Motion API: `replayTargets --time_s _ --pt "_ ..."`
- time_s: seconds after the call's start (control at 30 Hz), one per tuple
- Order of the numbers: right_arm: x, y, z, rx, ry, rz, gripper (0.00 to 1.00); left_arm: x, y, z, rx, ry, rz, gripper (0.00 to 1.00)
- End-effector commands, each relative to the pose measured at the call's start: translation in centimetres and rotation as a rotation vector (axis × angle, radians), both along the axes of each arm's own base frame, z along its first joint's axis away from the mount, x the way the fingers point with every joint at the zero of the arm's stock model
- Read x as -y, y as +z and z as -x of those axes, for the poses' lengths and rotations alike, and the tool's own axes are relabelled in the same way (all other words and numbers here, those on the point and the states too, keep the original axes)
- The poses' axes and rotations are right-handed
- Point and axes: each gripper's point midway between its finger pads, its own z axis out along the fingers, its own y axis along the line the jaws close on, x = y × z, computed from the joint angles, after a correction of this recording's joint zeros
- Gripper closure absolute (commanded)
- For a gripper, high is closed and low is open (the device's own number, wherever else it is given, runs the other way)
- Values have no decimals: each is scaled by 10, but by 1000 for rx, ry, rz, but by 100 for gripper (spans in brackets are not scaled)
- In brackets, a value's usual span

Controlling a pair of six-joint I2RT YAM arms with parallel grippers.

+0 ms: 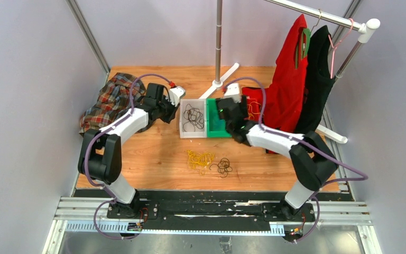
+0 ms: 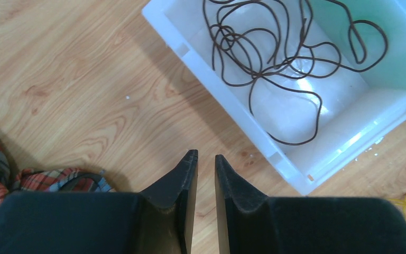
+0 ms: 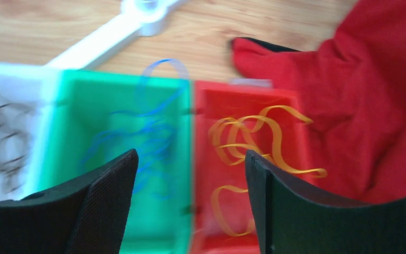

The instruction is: Untangle the cables

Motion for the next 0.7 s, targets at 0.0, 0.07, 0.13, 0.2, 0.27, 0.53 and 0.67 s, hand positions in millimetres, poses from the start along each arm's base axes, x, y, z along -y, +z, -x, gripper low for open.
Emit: replayTargets --time_s 0.0,0.07,0.13,0.2,0.27,0.53,0.67 --pt "62 8 -20 -77 -35 2 27 -12 10 -16 61 24 -8 78" --pt "89 3 -19 -98 -77 4 27 -14 12 -19 69 31 -7 78" --pt "113 -2 -15 -113 -110 -2 27 -14 14 -20 75 33 -2 78" --pt "130 -7 -11 -128 -121 -27 27 -13 15 -21 76 32 7 78" --pt "136 -16 -7 -157 -86 -70 27 -11 16 -21 69 30 19 78" --pt "146 -38 0 -240 30 -96 30 -4 32 -15 74 1 58 78" --pt "153 -49 -5 -277 24 -61 35 1 35 -9 57 -16 86 78"
